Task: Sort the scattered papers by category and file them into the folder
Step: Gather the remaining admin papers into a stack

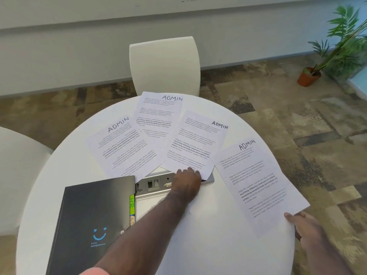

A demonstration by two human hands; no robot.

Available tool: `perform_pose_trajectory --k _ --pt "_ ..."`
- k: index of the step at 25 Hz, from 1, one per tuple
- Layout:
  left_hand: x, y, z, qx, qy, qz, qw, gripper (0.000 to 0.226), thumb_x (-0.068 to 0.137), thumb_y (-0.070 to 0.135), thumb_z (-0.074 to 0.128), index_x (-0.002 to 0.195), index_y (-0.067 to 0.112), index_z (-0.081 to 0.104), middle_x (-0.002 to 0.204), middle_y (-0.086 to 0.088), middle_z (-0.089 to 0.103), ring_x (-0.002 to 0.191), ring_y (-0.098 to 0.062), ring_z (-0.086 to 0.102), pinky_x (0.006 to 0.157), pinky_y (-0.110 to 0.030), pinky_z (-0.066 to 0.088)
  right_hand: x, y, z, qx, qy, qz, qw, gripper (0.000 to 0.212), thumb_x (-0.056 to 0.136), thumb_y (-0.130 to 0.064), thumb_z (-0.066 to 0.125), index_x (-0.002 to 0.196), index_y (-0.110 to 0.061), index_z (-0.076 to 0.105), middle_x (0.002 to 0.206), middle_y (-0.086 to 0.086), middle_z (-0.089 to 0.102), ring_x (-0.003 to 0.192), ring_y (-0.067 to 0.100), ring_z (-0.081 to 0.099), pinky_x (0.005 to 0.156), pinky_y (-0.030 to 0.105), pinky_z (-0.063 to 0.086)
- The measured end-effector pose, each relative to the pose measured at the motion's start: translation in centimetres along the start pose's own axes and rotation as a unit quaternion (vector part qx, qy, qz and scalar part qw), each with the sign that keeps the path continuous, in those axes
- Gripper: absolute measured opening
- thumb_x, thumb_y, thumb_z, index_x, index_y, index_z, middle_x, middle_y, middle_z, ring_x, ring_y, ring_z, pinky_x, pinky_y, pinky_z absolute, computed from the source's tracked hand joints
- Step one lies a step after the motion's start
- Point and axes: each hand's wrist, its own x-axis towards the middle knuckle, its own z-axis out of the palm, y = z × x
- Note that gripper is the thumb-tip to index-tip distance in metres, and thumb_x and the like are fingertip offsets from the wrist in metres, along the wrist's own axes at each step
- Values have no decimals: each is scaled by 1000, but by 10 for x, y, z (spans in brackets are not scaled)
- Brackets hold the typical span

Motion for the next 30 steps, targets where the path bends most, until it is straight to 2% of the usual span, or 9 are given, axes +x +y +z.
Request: perform_pose_trajectory --k 6,10,14,17,20,21,23,27,30 --pt "-10 12 -10 -52 14 0 999 26 88 7 50 113 11 57 107 -10 67 95 -30 68 73 -35 46 1 3 -11 59 48 -34 997 13 97 -12 59 104 -1 62 84 12 61 64 21 54 57 32 46" --pt "-38 38 -31 -53 13 18 998 27 45 25 85 61 16 65 48 1 61 39 -13 61 39 -15 38 -11 5 -41 249 53 -19 967 12 101 -8 53 90 -13 57 89 2 61 55 7 66 53 25 57" --pt "-61 78 -24 -96 -87 59 990 19 74 15 68 92 13 68 79 -6 73 68 -23 73 57 -27 53 -45 -7 -33 326 -7 -51 944 22 100 -3 50 84 -17 56 65 -8 72 51 -1 66 51 16 56" --pt "-94 102 -24 -108 -100 46 988 35 46 30 87 73 14 72 62 -3 68 46 -14 66 41 -20 46 -70 -4 2 304 -58 -68 949 19 99 -3 53 87 -18 59 62 -9 71 51 1 65 50 18 56" --pt "-109 113 -10 -201 -116 41 972 48 92 21 58 135 3 49 129 -20 58 96 -38 67 78 -43 54 -86 11 40 257 -71 -79 960 11 96 -5 59 97 -16 61 67 -1 71 49 7 64 46 20 54" --pt "-113 116 -7 -228 -132 35 964 48 97 22 47 142 5 41 138 -18 51 106 -40 62 86 -46 51 -89 17 51 244 -70 -70 965 11 95 -6 60 101 -15 61 75 4 70 53 12 64 46 21 54" --pt "-128 108 -3 -274 -124 -6 954 39 92 21 42 130 18 50 128 -8 55 110 -34 59 89 -41 47 -96 32 67 228 -79 -54 969 18 95 -6 61 112 -12 60 90 8 68 66 20 66 48 24 56" --pt "-158 44 3 -401 -45 -245 882 16 79 15 42 87 30 43 85 10 51 94 -22 56 83 -35 46 -113 56 81 204 -124 -71 968 28 95 2 58 123 -3 53 98 15 67 64 19 67 56 30 60" --pt "-141 -1 11 -470 40 -348 810 24 87 18 52 107 32 53 111 6 59 102 -22 55 86 -35 45 -124 69 88 175 -131 -84 972 27 94 5 58 119 -5 54 101 18 69 68 24 71 57 30 60"
